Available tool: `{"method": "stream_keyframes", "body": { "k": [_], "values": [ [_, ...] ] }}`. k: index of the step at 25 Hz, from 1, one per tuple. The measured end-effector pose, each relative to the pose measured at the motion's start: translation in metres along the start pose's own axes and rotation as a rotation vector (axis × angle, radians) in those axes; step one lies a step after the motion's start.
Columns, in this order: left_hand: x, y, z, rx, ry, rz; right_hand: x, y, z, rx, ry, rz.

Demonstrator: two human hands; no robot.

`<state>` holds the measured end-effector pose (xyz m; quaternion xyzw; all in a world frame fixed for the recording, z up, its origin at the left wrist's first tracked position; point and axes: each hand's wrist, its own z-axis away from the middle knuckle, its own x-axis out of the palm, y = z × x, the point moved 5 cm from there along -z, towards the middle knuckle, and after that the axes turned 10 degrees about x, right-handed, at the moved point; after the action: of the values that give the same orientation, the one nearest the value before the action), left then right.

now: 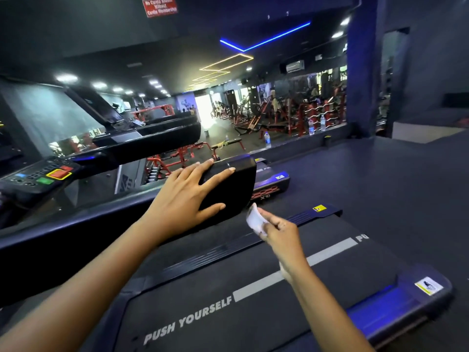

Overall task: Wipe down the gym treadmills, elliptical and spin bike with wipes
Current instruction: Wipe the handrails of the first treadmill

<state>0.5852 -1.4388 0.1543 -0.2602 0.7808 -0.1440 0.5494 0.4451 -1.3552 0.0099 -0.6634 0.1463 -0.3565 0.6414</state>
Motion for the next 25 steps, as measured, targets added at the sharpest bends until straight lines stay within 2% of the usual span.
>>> {"method": "stream_keyframes", "body": {
  "k": [3, 5, 7, 10, 13, 15, 20, 25],
  "values": [
    [-0.010, 0.033, 0.011, -0.065, 0.121, 0.124, -0.028, -0.011, 0.013, -0.001, -0.007, 0.155],
    [-0.011, 0.061, 0.020, -0.041, 0.209, 0.246, -0.045, -0.010, 0.021, -0.009, 0.011, 0.259],
    [0.003, 0.092, 0.026, 0.014, 0.209, 0.411, -0.062, -0.008, 0.029, 0.007, 0.057, 0.339],
    [0.051, 0.132, 0.026, 0.041, 0.037, 0.647, -0.087, -0.001, 0.042, 0.032, 0.154, 0.474],
    [0.115, 0.169, 0.019, 0.018, -0.183, 0.839, -0.119, 0.012, 0.050, 0.083, 0.265, 0.741],
    [0.152, 0.196, 0.015, 0.015, -0.280, 0.931, -0.145, 0.029, 0.048, 0.119, 0.253, 0.892],
    [0.233, 0.259, -0.015, 0.003, -0.468, 0.994, -0.232, 0.070, 0.015, 0.251, 0.213, 1.135],
    [0.311, 0.300, -0.103, -0.081, -0.733, 0.949, -0.319, 0.083, -0.071, 0.299, 0.141, 1.248]
  ]
}}
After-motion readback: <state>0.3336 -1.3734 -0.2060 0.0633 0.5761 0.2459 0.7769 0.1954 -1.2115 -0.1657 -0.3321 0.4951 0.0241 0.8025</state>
